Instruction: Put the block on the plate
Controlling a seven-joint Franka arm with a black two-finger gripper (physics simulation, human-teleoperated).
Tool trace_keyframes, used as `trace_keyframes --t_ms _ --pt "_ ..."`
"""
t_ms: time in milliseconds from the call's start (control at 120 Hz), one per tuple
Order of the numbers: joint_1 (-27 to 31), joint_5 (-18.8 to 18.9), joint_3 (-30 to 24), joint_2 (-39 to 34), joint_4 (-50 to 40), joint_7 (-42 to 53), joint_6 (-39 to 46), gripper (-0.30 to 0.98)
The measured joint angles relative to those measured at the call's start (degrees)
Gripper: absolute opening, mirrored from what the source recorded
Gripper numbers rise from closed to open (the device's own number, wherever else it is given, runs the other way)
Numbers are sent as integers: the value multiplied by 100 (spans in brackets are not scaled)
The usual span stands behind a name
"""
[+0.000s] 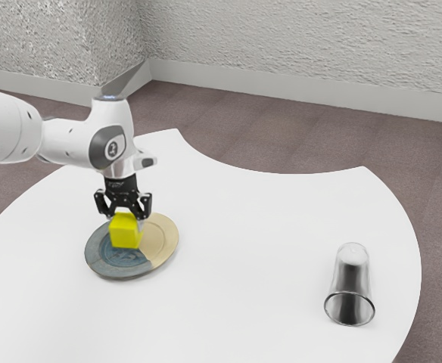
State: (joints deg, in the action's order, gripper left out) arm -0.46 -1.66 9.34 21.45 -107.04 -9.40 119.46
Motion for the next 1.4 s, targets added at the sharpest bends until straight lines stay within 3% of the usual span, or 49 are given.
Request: trace_keyframes --t_ms 267,450,675,1133,1400 --pt "155 -31 -220 54 -3 156 50 41" --pt "275 -59 -342 50 3 247 61 56" --pt "266 -48 -354 -44 -8 342 63 64" --pt "-21 57 -346 -911 -149 574 -72 68" --pt "-199 55 -281 -1045 516 726 -640 68"
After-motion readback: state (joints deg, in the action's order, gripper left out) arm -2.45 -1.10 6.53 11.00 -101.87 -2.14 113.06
